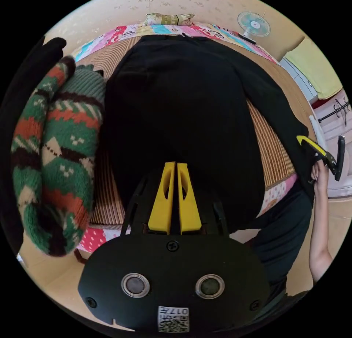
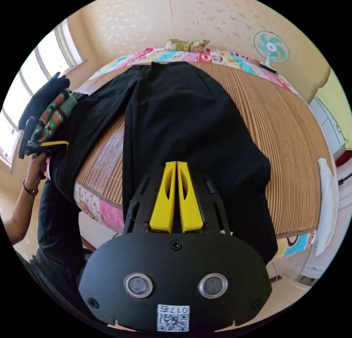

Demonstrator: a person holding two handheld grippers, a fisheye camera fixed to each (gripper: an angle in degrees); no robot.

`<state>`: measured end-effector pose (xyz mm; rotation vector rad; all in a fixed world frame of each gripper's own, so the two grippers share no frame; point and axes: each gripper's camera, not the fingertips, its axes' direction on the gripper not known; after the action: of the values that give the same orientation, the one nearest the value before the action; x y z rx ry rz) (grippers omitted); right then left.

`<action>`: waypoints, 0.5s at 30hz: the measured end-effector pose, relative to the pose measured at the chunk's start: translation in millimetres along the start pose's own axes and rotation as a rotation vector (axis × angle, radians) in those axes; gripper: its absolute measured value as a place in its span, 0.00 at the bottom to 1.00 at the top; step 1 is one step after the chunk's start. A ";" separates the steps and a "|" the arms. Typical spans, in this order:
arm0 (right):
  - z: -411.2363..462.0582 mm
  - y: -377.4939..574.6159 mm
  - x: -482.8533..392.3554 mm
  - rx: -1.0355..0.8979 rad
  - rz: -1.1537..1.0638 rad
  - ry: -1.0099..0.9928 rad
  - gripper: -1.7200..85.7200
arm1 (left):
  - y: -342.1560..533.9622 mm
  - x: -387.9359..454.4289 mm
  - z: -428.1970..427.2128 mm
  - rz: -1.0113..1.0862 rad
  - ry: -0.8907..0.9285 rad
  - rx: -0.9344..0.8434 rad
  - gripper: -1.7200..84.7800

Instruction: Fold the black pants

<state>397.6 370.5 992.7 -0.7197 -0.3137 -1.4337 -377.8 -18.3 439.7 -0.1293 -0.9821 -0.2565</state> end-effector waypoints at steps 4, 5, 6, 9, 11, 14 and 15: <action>16.9 -6.4 25.0 0.072 0.114 -0.215 0.02 | -27.3 39.3 11.1 -0.010 -0.114 0.048 0.01; 21.7 -10.6 21.2 0.078 0.107 -0.212 0.02 | -36.3 51.6 13.7 -0.013 -0.146 0.060 0.01; 23.4 -13.6 18.3 0.075 0.103 -0.201 0.02 | -47.4 63.3 16.5 0.001 -0.174 0.061 0.01; 28.7 -34.0 -6.9 0.049 0.058 -0.097 0.02 | -76.2 77.7 23.1 0.013 -0.184 0.096 0.01; 39.5 -49.5 -35.2 0.055 -0.010 0.046 0.02 | -95.4 78.8 28.9 0.015 -0.160 0.137 0.01; 58.2 -71.7 -57.1 0.065 -0.044 0.209 0.02 | -144.7 77.5 38.1 -0.020 -0.114 0.141 0.01; 61.6 -76.9 -58.2 0.065 -0.043 0.225 0.02 | -164.7 81.7 43.0 -0.016 -0.126 0.145 0.01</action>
<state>328.6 456.2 1024.2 -0.4958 -0.2013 -1.5222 -414.1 -179.9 530.3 -0.0047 -1.1237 -0.1929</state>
